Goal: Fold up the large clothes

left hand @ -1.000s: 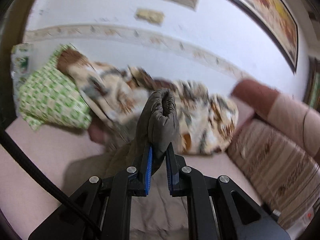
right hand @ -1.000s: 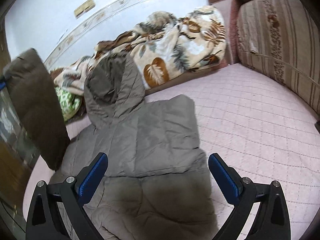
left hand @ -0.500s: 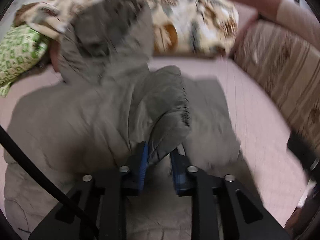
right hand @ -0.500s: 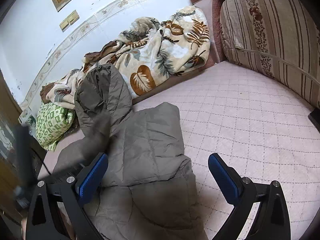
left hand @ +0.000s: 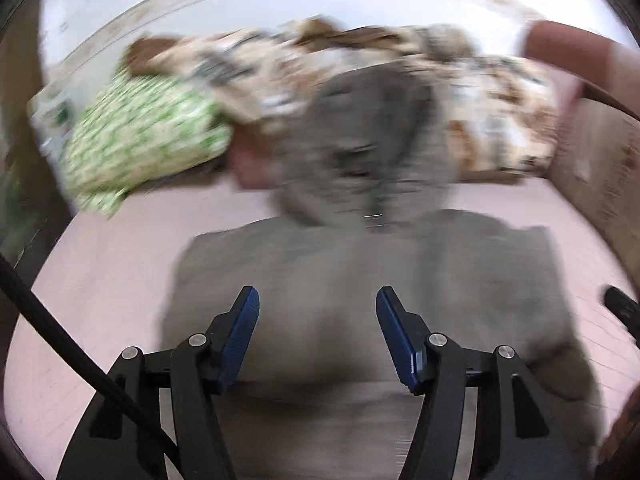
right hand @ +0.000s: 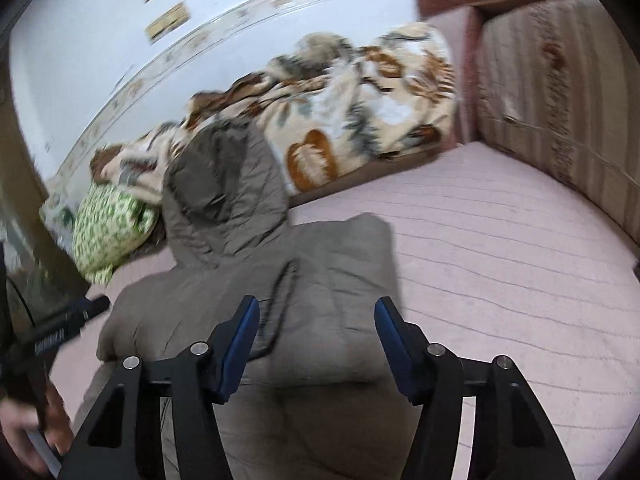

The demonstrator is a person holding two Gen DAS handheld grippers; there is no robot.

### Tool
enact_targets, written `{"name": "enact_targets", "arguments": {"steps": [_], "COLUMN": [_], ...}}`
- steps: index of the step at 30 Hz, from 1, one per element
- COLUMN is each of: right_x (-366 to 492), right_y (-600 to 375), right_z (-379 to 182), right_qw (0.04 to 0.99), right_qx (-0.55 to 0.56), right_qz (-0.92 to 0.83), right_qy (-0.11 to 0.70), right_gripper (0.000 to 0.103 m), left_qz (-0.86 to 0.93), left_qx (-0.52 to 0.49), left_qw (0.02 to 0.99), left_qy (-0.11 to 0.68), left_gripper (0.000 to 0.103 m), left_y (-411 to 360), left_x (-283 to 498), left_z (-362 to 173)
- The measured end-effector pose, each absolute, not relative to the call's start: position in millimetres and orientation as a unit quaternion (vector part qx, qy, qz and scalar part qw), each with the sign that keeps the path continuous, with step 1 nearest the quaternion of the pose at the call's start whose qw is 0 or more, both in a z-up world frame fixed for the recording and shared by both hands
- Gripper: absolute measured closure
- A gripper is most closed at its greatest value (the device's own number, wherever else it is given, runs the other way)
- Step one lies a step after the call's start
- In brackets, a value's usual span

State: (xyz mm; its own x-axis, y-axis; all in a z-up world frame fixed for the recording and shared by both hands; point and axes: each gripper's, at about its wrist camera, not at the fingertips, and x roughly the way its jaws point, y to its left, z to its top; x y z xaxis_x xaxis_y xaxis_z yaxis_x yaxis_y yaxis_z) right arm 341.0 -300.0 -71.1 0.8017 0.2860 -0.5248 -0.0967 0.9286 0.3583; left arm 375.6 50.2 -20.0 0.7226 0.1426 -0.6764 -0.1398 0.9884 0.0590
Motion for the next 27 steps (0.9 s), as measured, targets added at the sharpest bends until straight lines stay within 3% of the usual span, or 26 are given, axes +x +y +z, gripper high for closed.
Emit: {"name": "enact_targets", "arguments": {"steps": [7, 11, 14, 19, 27], "right_x": [369.4, 403.2, 414.6, 404.0, 352.9], "right_y": [-239.2, -222.0, -222.1, -226.0, -226.8], "right_z": [-82.0, -120.7, -136.7, -114.1, -87.1], "right_qw": [0.937, 0.904, 0.888, 0.896, 0.903], "right_qx": [0.079, 0.056, 0.072, 0.080, 0.077], "right_qz": [0.129, 0.122, 0.120, 0.123, 0.151], "right_qy": [0.314, 0.407, 0.438, 0.418, 0.396], "right_gripper": [0.039, 0.039, 0.039, 0.039, 0.038], "left_qz": [0.147, 0.132, 0.136, 0.131, 0.115], "left_qx": [-0.023, -0.054, -0.053, -0.066, -0.010], "left_qw": [0.893, 0.868, 0.870, 0.883, 0.892], "left_qy": [0.425, 0.476, 0.471, 0.446, 0.438], "left_gripper": [0.043, 0.042, 0.041, 0.041, 0.042], "left_y": [132.1, 144.2, 142.8, 143.8, 118.4], "left_x": [393.4, 401.3, 400.9, 370.1, 267.8], "left_z": [-73.8, -113.4, -109.5, -87.1, -75.0]}}
